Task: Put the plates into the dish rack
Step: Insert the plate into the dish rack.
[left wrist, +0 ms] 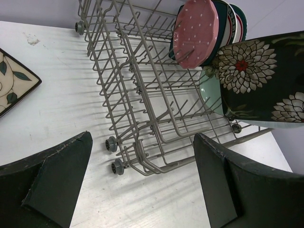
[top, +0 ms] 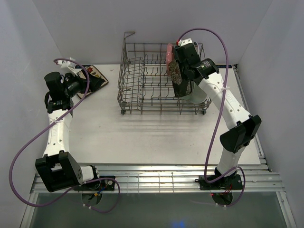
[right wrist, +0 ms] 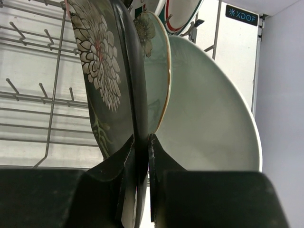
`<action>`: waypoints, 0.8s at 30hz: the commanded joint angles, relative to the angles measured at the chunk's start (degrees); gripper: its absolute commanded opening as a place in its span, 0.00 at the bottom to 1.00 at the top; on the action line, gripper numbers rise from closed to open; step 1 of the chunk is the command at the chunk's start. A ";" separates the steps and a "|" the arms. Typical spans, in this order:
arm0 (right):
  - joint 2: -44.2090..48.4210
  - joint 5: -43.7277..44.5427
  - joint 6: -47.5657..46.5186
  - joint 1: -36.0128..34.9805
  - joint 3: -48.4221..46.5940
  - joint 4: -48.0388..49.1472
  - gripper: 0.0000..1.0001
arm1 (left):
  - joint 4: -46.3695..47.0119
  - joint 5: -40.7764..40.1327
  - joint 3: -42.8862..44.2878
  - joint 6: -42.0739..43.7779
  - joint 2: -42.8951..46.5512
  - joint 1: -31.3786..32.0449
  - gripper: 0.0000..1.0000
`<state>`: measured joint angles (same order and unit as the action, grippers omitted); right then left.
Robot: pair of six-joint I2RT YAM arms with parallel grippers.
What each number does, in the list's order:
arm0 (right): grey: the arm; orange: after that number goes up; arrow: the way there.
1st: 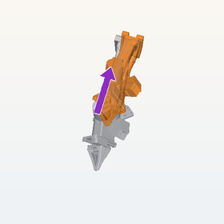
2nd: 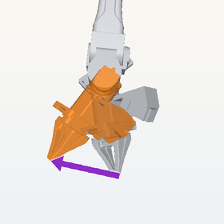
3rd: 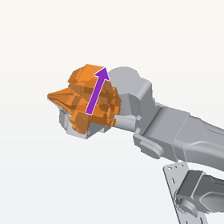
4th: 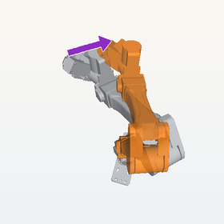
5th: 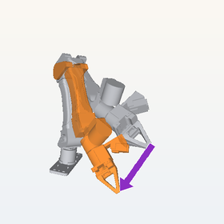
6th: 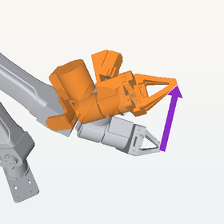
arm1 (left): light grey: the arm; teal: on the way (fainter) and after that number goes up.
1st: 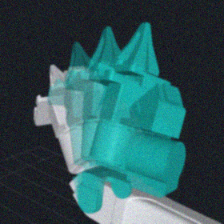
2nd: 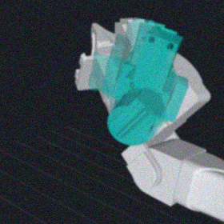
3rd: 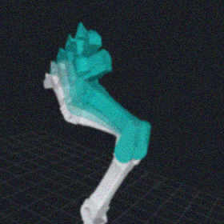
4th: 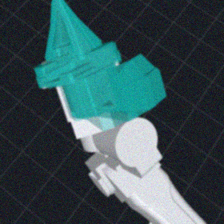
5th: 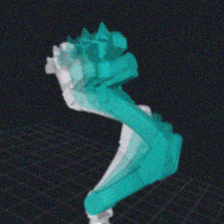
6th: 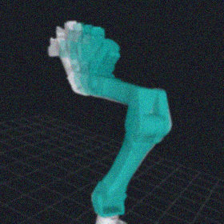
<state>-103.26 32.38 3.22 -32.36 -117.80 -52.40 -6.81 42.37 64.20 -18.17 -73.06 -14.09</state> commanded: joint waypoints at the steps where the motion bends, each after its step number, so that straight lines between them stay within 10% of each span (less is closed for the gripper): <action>1: 2.72 1.02 3.36 -0.77 -3.75 6.00 0.08 | 0.83 1.22 -0.13 0.60 1.34 -0.24 0.98; 24: 4.39 9.02 27.27 -0.95 3.37 0.02 0.08 | -0.05 4.21 -0.13 0.24 0.99 -0.15 0.98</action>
<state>-102.78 36.91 25.74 -33.12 -112.05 -57.76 -6.85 45.12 64.20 -18.22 -73.06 -14.09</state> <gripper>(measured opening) 0.153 0.977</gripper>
